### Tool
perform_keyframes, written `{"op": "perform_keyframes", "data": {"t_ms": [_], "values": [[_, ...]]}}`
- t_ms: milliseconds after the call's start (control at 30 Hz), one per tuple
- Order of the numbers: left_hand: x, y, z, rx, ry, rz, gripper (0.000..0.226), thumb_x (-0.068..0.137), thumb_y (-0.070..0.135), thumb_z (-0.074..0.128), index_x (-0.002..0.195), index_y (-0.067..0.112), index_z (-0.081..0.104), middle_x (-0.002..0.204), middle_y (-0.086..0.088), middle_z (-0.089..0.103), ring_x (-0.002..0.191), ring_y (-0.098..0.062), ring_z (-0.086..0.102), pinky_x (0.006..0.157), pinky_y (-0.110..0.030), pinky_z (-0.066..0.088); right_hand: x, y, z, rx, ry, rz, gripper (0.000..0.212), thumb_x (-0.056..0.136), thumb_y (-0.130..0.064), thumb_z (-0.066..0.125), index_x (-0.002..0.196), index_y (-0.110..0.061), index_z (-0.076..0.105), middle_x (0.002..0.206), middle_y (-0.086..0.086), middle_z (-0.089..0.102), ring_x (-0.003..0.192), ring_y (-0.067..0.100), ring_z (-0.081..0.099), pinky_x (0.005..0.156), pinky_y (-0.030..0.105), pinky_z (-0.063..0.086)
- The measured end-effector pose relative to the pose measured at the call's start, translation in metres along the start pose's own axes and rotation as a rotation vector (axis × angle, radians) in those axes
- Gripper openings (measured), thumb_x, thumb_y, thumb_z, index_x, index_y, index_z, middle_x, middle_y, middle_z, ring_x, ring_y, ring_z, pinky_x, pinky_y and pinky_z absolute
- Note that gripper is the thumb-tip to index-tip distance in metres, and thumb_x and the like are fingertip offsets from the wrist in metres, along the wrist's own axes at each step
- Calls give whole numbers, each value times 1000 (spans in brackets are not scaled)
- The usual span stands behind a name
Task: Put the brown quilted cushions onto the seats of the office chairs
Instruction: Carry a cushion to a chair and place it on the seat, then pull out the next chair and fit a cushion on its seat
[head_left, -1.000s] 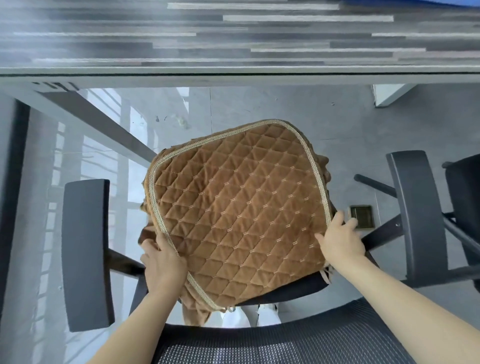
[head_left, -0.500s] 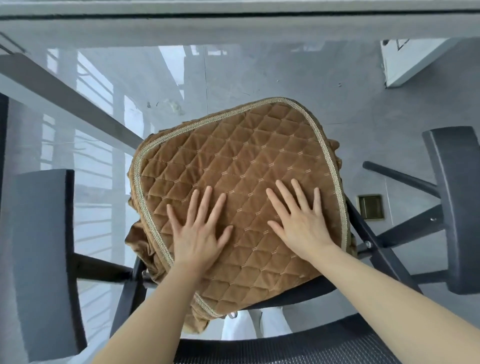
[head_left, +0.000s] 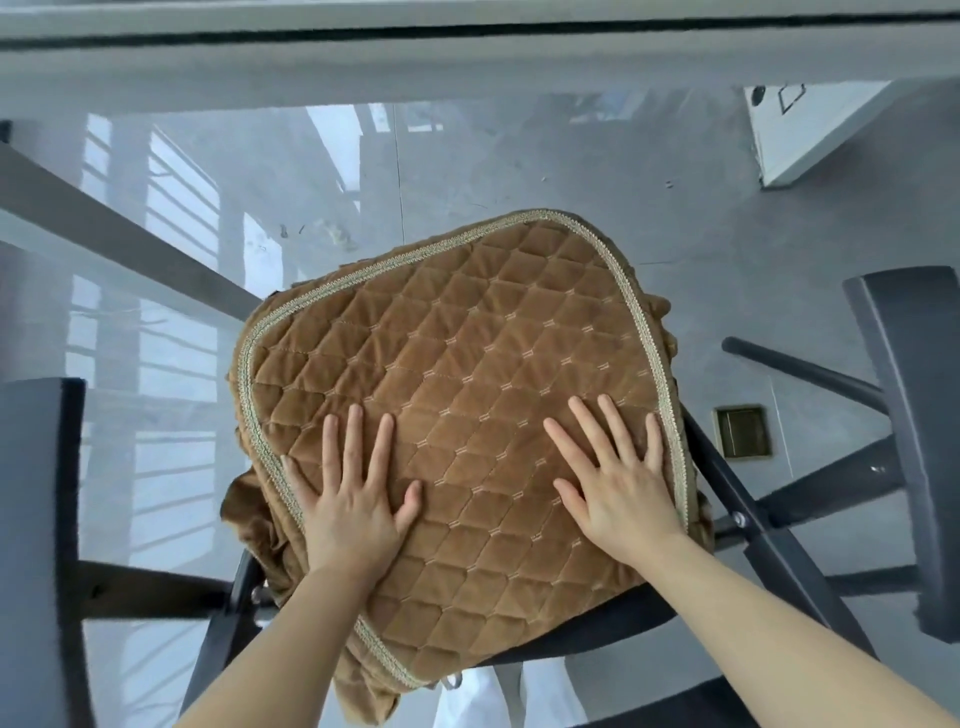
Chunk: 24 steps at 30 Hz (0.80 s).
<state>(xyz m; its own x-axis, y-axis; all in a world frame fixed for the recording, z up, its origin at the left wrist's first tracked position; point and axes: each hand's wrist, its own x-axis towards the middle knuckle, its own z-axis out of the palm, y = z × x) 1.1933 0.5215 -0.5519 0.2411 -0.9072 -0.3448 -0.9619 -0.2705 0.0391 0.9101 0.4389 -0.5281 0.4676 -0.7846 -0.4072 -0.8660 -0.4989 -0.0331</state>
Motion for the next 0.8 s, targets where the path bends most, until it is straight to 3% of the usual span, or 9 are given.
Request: {"op": "perform_keyframes", "data": {"t_ms": [67,167,267,433,500,567,667,800], "values": [[-2,1,-12,6,-52,-16,77,91,70,16,154,36,-12,164,2,-15,150,-23,-17,114,-63,-10,-2,-2,-10,7,-36,14,65,95,-53,30,154,-33,9,163,1,5,150,29,3,113,64,7],[-7,7,-42,13,-218,-35,74,94,65,16,151,36,-22,160,3,-29,147,-23,-27,116,-61,-11,-9,-7,-36,39,-134,14,66,99,-47,27,153,-34,-8,163,2,-9,149,28,-8,117,60,4],[-17,20,-91,-54,-336,-45,66,99,53,21,157,31,-2,165,1,-14,149,-31,-21,119,-56,-4,-27,-16,-82,79,-218,12,71,101,-28,34,152,-22,-14,162,10,-11,149,29,-13,120,47,5],[-63,45,-181,-23,-337,52,62,101,50,20,157,26,9,166,1,-4,150,-28,-17,121,-50,-4,-89,-25,-180,173,-168,19,63,103,-31,30,154,-9,0,163,9,0,149,27,-6,119,43,7],[-86,59,-215,-85,-308,90,60,102,48,25,156,26,13,165,2,5,152,-25,-7,120,-47,3,-121,-23,-216,283,-108,43,61,103,-32,32,154,-10,7,162,8,8,150,26,-1,121,42,10],[-114,79,-255,-192,-300,137,56,102,43,32,154,24,22,162,0,24,150,-23,16,119,-41,19,-164,-15,-250,388,-12,87,58,103,-34,33,153,-11,15,160,6,16,150,23,4,121,38,12],[-161,117,-307,-306,-339,214,51,101,36,41,149,19,36,149,-3,47,131,-19,49,107,-32,38,-237,2,-280,534,91,197,55,102,-35,36,151,-13,24,157,2,25,149,20,9,120,36,16],[-224,178,-343,-390,-277,305,41,100,32,45,138,20,49,132,2,62,117,-18,60,94,-29,47,-329,29,-284,658,193,356,50,102,-34,35,149,-17,29,156,-3,28,149,14,7,119,32,19]]}}
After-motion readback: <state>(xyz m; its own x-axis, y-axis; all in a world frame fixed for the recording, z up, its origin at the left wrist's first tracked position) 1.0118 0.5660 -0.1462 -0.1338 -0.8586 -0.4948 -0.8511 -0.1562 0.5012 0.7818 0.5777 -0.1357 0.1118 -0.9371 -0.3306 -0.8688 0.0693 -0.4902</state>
